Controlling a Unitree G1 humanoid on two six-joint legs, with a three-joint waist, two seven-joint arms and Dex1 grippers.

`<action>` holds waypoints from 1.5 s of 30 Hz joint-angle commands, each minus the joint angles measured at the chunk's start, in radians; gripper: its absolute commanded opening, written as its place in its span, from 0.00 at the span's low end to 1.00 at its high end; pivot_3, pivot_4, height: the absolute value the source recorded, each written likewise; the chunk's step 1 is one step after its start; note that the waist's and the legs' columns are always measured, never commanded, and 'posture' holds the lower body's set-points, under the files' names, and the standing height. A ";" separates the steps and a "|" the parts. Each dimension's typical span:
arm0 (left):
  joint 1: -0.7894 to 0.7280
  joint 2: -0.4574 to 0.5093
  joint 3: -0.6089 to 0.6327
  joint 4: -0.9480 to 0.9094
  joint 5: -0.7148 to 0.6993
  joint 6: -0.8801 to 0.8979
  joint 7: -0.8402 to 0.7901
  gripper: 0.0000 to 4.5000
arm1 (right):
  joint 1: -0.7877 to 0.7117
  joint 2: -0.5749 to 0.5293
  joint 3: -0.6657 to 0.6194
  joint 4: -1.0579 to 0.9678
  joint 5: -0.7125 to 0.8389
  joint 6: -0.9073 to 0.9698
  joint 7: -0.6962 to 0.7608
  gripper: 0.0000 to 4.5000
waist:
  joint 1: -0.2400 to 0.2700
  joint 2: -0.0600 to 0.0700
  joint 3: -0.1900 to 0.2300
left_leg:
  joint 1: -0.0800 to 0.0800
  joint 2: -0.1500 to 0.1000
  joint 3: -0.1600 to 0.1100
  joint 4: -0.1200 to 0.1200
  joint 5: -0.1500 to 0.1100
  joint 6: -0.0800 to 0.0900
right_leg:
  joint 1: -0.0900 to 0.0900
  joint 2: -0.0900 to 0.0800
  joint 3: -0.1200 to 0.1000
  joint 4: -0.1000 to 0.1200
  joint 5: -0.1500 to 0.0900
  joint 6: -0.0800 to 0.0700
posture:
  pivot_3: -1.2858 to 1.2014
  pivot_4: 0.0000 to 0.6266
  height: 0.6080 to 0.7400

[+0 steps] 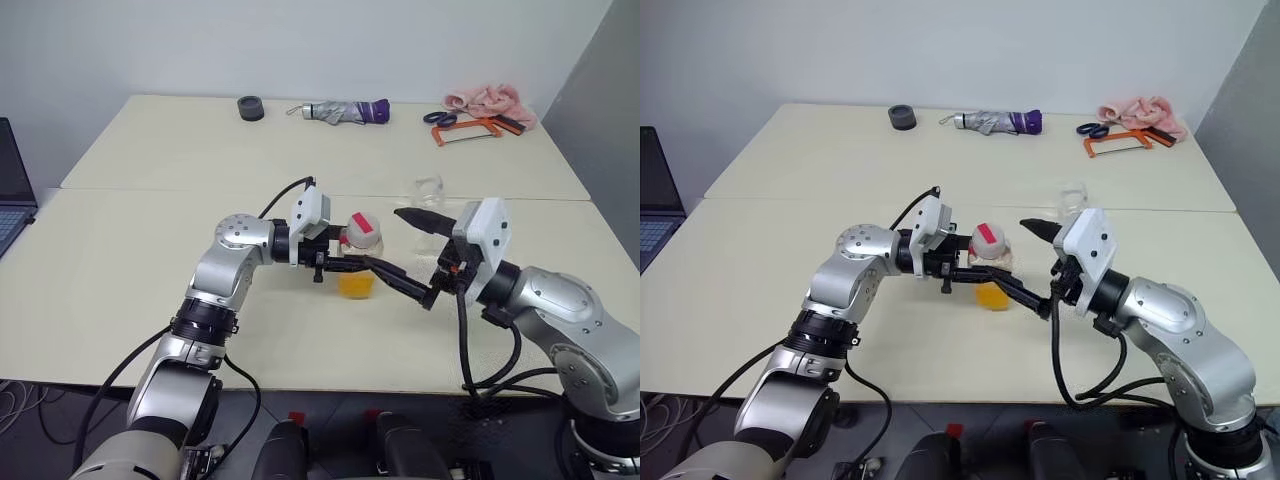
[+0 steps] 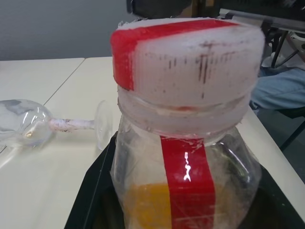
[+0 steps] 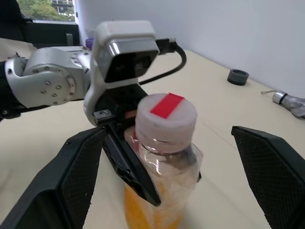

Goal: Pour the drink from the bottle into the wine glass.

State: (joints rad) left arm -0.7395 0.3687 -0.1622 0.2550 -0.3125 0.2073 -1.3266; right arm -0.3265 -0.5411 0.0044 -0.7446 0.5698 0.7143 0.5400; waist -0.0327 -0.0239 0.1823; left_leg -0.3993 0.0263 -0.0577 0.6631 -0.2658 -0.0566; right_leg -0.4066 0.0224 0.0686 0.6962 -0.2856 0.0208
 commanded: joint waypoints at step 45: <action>-0.006 0.004 0.009 -0.017 -0.014 -0.023 -0.012 0.40 | -0.070 0.037 0.040 0.037 -0.155 -0.020 -0.088 1.00 | 0.000 0.000 0.000 | 0.000 0.000 0.000 0.000 0.000 0.000 | 0.000 0.000 0.000 0.000 0.000 0.000 | 0.52 0.24 1.00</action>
State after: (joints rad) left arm -0.7395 0.3682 -0.1622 0.2678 -0.3109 0.2056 -1.3326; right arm -0.3987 -0.4953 0.0978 -0.6758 0.4161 0.6962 0.4637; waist -0.0325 -0.0239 0.1823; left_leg -0.3995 0.0263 -0.0578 0.6631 -0.2658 -0.0566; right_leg -0.4066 0.0223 0.0686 0.6962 -0.2855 0.0206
